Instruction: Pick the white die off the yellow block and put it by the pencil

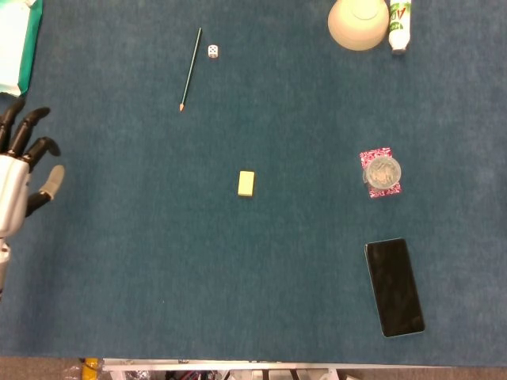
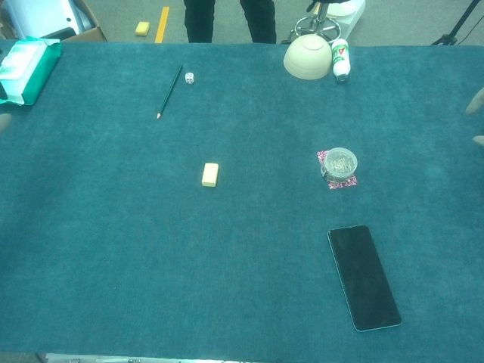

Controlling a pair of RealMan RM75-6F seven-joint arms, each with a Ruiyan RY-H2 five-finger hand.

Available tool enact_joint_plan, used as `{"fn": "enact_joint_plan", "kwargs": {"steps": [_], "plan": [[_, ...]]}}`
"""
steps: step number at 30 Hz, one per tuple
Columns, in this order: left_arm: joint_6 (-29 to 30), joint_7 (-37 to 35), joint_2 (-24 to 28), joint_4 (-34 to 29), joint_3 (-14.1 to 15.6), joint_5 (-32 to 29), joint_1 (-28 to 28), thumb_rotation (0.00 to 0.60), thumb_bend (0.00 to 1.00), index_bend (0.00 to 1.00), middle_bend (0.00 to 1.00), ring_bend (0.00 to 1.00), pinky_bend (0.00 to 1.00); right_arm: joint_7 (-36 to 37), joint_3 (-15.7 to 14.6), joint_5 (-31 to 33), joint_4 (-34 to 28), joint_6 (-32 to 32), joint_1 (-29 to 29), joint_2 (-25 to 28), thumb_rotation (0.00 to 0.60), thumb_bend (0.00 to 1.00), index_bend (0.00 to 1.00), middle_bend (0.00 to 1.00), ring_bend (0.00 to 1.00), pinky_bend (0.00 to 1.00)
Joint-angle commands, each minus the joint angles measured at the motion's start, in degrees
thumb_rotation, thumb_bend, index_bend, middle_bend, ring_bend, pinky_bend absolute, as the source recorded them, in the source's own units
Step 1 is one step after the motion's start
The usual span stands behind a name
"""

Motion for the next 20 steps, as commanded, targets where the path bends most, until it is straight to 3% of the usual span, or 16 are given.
{"fn": "enact_joint_plan", "kwargs": {"steps": [1,9,20], "plan": [[-0.47,0.86,3.95,-2.76,0.39,-1.17,1.26,0.600,0.28,0.49,0.21,0.12,0.25,-1.51,-0.60,-1.10,-1.77,0.84,-0.23,1.41,0.600,0.21,0.42,0.35,0.24,0.26],[0.25,-0.10,12.77,-8.17,2.13,-4.70,6.15,0.600,0.28,0.49,0.21,0.12,0.25,-10.56,-1.48,-1.38,-11.39,4.96,-2.01,7.20,0.600,0.21,0.42,0.35,0.24,0.26],[-1.87,-8.52,14.50,-8.09,4.72,-5.16,8.94,0.600,0.28,0.49,0.21,0.12,0.25,-14.61,-2.78,-0.86,-15.41,7.78,-4.29,8.60,0.600,0.21,0.42,0.35,0.24,0.26]]}}
